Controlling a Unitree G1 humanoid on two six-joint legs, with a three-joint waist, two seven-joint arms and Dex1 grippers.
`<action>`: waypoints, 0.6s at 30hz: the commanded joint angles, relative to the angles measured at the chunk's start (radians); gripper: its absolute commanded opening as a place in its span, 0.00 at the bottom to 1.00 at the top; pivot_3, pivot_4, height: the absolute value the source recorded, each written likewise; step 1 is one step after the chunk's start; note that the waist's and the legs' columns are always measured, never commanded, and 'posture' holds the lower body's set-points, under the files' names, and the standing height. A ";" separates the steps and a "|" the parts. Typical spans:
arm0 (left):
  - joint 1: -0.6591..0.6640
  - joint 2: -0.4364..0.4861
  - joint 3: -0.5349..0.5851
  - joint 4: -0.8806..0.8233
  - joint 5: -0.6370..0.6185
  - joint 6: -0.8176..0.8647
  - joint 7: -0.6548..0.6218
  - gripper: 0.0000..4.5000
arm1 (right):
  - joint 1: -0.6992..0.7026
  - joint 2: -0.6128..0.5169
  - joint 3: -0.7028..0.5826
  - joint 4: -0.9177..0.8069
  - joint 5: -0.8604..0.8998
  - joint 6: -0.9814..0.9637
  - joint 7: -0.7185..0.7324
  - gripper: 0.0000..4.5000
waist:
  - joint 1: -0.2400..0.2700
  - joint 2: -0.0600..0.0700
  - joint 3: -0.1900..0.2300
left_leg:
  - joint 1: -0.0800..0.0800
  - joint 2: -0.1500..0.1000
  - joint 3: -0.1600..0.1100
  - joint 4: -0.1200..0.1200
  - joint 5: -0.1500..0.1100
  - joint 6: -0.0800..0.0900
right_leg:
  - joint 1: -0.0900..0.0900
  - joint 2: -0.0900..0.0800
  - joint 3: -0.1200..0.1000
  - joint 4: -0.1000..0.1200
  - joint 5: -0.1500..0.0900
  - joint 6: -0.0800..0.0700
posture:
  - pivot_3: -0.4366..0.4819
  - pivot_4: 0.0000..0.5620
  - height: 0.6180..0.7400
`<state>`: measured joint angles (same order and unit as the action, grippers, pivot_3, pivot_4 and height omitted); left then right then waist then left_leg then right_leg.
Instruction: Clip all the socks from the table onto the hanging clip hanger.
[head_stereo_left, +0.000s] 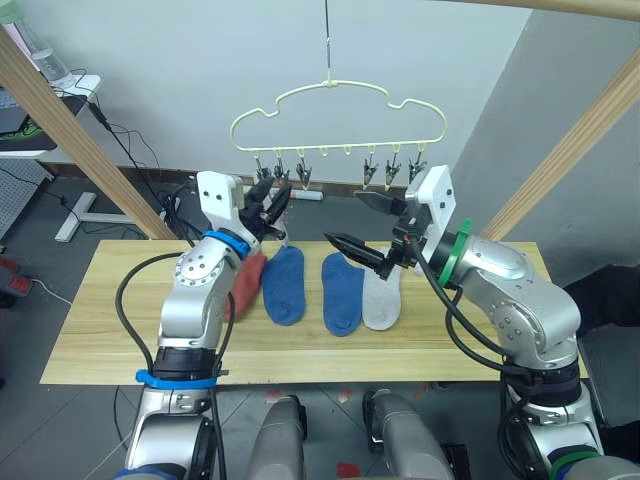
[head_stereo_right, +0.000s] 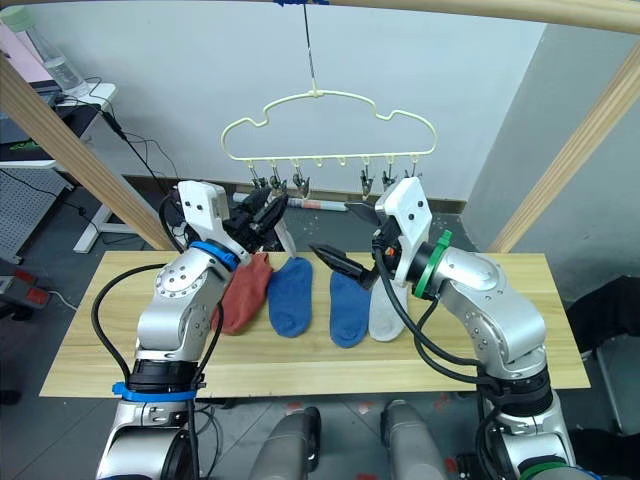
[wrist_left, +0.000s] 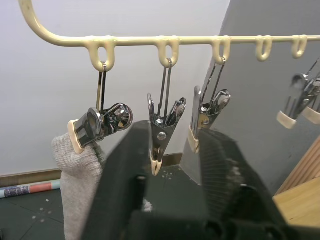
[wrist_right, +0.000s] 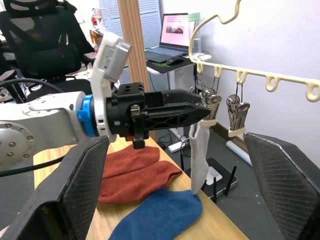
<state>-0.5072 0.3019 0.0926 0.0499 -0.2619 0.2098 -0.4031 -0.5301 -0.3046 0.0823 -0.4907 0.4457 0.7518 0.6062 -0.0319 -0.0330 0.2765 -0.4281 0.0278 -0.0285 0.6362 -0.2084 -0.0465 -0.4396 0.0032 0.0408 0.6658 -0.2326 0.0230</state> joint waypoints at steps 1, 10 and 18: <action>-0.017 -0.008 0.003 -0.010 0.007 -0.031 0.005 0.28 | -0.008 -0.009 -0.001 -0.054 0.019 -0.011 -0.011 1.00 | 0.000 0.000 0.000 | 0.000 0.000 0.000 0.000 0.000 0.000 | 0.000 0.000 0.000 0.000 0.000 0.000 | 0.43 0.47 1.00; -0.041 -0.025 0.003 0.032 0.021 -0.055 0.012 0.28 | -0.017 -0.021 -0.001 -0.058 0.032 -0.006 -0.026 1.00 | 0.000 0.000 0.000 | -0.001 0.000 0.000 0.003 0.000 0.000 | 0.000 0.000 0.000 0.001 0.000 0.000 | 0.42 0.46 1.00; -0.049 -0.017 0.012 0.047 0.025 -0.071 0.019 0.28 | -0.008 -0.029 -0.001 -0.043 0.028 -0.027 -0.022 1.00 | -0.001 0.000 0.000 | -0.003 0.000 0.000 0.008 0.000 0.000 | 0.000 0.002 0.000 0.001 0.003 0.002 | 0.42 0.45 1.00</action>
<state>-0.5448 0.2799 0.0930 0.1167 -0.2416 0.1659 -0.3844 -0.5309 -0.3310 0.0831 -0.5012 0.4580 0.7495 0.5838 -0.0328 -0.0330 0.2765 -0.4308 0.0279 -0.0288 0.6444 -0.2085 -0.0463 -0.4394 0.0055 0.0411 0.6664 -0.2290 0.0248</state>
